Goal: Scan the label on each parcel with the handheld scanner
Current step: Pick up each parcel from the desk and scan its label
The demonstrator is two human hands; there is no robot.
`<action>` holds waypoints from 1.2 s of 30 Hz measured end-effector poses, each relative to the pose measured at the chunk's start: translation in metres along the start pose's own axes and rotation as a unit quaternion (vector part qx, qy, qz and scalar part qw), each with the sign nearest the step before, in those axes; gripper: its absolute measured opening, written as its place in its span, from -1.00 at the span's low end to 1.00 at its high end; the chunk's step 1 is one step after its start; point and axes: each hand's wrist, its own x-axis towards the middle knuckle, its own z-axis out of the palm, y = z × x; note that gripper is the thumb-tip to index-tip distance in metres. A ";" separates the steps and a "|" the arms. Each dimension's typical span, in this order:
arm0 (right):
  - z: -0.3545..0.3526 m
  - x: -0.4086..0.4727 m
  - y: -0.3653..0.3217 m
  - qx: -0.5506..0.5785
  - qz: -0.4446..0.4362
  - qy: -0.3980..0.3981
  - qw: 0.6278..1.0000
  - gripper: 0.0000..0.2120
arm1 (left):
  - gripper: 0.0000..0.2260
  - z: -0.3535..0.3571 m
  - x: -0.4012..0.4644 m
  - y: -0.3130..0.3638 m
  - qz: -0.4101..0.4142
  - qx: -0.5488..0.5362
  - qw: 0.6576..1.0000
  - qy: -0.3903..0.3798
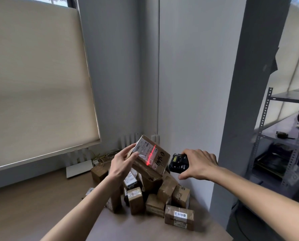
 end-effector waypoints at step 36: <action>0.011 -0.028 -0.174 0.088 -0.173 -0.073 0.978 -0.15 | -0.64 -0.167 -0.128 -0.037 -0.056 -0.012 0.981 0.185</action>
